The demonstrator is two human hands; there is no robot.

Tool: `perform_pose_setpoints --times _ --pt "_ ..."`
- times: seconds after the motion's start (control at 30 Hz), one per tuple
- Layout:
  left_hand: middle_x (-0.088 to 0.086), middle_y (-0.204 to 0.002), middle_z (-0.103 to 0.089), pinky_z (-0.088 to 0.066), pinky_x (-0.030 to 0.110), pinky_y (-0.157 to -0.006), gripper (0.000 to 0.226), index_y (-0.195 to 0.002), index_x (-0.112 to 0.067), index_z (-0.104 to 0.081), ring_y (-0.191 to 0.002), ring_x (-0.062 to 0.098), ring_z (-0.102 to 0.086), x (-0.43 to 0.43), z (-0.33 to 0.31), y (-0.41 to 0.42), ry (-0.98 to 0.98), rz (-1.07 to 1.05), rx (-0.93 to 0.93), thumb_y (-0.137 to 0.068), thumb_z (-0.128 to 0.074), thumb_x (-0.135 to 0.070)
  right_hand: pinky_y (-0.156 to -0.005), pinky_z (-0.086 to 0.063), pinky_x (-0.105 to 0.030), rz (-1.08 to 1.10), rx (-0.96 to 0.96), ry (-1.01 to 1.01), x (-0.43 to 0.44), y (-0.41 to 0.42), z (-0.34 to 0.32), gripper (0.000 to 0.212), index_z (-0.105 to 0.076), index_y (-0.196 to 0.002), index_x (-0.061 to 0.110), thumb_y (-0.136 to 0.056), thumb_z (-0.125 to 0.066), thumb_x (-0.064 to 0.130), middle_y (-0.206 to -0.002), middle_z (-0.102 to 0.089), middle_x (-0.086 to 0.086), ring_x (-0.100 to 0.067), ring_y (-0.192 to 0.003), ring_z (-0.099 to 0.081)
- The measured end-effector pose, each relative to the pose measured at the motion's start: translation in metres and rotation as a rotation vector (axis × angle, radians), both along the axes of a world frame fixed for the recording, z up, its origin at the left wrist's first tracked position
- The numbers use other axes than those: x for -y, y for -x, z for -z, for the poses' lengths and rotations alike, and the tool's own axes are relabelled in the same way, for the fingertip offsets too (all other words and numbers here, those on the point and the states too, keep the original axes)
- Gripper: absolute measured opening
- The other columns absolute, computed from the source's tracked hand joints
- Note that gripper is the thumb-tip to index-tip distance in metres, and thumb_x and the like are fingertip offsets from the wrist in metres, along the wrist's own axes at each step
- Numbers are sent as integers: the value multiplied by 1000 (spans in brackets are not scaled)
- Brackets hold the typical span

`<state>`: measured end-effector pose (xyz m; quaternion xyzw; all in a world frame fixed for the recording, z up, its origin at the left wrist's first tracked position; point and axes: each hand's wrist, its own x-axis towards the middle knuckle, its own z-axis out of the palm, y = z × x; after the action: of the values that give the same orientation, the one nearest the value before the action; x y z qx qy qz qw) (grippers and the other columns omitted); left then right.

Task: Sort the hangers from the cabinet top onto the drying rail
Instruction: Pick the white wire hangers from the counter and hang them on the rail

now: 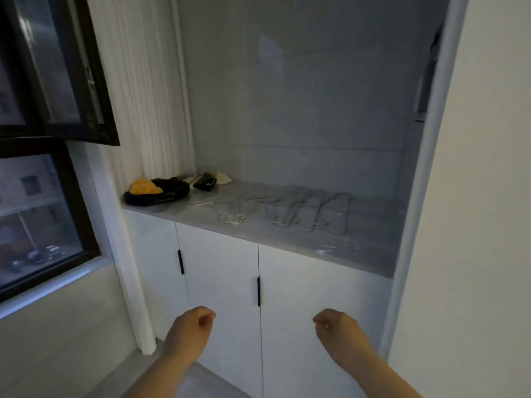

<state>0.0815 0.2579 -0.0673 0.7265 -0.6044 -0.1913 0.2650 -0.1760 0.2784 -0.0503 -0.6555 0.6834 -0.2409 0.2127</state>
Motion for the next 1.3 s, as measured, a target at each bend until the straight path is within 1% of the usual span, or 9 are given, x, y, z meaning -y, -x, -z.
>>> perform_pose_setpoints --times 0.27,0.4,0.47,0.57,0.63,0.7,0.8,1.1,1.3 --pt "11 -126 -59 -39 27 -97 28 -113 -8 -62 -114 27 -55 138 -3 13 65 -151 -75 -93 -45 -14 -97 -40 -27 -67 -232 102 186 0 1 33 -49 -126 17 -95 -37 16 -129 -56 -5 -19 -118 -52" --pt "15 -122 -62 -39 29 -98 25 -110 -4 -64 -111 30 -57 203 -11 22 106 -228 -99 -91 -49 -10 -84 -44 -22 -157 -413 350 260 -5 -8 21 -61 -105 11 -88 -51 18 -108 -65 -10 -19 -103 -59" --pt "14 -119 -63 -40 30 -96 24 -108 -5 -65 -109 31 -58 232 -16 25 133 -250 -94 -90 -49 -11 -57 -45 -12 -199 -416 510 282 -10 -13 22 -69 -68 16 -53 -83 23 -68 -69 -2 -14 -66 -65" --pt "14 -117 -64 -40 29 -94 24 -108 -7 -65 -107 31 -58 268 -19 28 137 -250 -77 -91 -49 -11 -42 -38 -8 -236 -421 530 306 -15 -9 38 -61 -43 17 -18 -88 26 -44 -58 3 -10 -41 -58" --pt "15 -118 -63 -39 28 -96 24 -108 -6 -65 -108 31 -57 289 -20 31 159 -264 -116 -90 -49 -9 -45 -41 -9 -262 -428 491 315 -15 -4 40 -64 -48 16 -20 -88 31 -52 -63 2 -11 -48 -61" --pt "15 -119 -62 -38 29 -97 25 -109 -5 -64 -109 32 -56 306 -22 35 170 -286 -158 -89 -50 -8 -74 -48 -13 -301 -412 377 321 -13 6 43 -71 -84 13 -53 -82 40 -93 -71 -10 -13 -87 -66" --pt "15 -126 -57 -36 29 -100 30 -117 -6 -59 -115 32 -52 327 -19 38 126 -274 -134 -89 -49 -10 -114 -12 -31 -415 -374 204 331 -10 23 54 -32 -140 18 -93 -34 45 -152 -24 -3 -14 -138 -20" --pt "4 -151 -27 -19 32 -111 52 -140 -24 -30 -137 25 -25 373 -12 41 -86 -185 264 -93 -37 -43 -115 -6 -32 -411 -383 229 336 -10 30 58 -24 -143 23 -93 -29 51 -156 -14 -1 -14 -142 -10" --pt "8 -124 -57 -30 30 -98 34 -107 -17 -64 -116 29 -45 369 -9 36 60 -293 307 -92 -42 -37 -115 -7 -31 -403 -361 300 336 -11 30 58 -27 -142 23 -91 -31 50 -155 -17 0 -13 -141 -11"
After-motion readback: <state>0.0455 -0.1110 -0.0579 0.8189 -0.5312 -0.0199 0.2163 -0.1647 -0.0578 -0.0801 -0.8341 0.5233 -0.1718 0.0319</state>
